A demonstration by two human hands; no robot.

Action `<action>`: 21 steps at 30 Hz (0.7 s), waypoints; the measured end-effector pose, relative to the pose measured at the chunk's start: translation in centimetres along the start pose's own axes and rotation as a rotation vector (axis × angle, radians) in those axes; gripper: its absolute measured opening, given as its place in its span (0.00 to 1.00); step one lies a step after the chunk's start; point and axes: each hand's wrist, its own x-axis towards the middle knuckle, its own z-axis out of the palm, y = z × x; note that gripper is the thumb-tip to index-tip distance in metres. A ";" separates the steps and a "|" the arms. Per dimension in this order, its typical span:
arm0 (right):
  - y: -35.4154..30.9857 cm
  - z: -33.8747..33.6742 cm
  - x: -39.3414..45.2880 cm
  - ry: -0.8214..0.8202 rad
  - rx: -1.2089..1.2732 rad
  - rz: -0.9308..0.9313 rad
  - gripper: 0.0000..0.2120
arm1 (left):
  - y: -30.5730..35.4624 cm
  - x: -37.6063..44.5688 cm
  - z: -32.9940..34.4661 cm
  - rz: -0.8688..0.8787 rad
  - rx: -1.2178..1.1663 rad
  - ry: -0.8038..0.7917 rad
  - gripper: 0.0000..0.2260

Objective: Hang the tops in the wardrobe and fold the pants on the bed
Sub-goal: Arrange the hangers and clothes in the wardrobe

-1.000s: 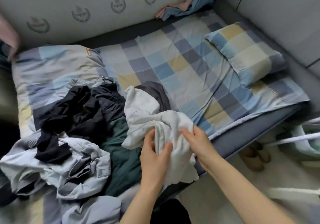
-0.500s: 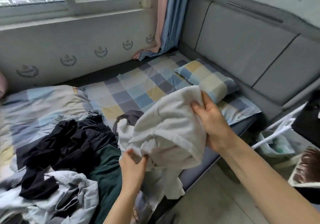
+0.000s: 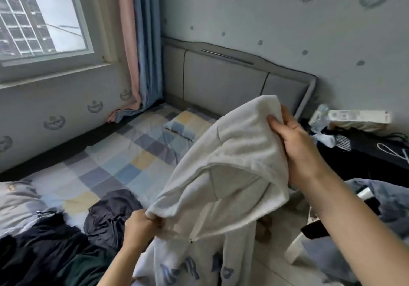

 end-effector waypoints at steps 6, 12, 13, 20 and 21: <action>-3.9 -12.9 -1.6 0.228 -0.134 0.023 0.10 | 7.0 -2.8 6.2 -0.166 -0.540 -0.465 0.09; -6.8 -26.8 -3.8 0.395 -0.844 0.031 0.19 | 16.7 -10.0 12.2 -0.045 -0.476 -0.857 0.12; -8.0 -30.8 -4.9 0.516 -0.927 -0.048 0.17 | 19.0 -11.6 14.3 -0.009 -0.374 -0.901 0.14; -8.4 -46.0 -9.6 0.863 -1.293 -0.125 0.15 | 29.2 -18.5 21.7 0.263 -0.169 -0.697 0.12; -8.3 -47.2 -10.2 0.837 -1.319 -0.097 0.15 | 30.6 -19.6 22.6 0.259 -0.233 -0.728 0.10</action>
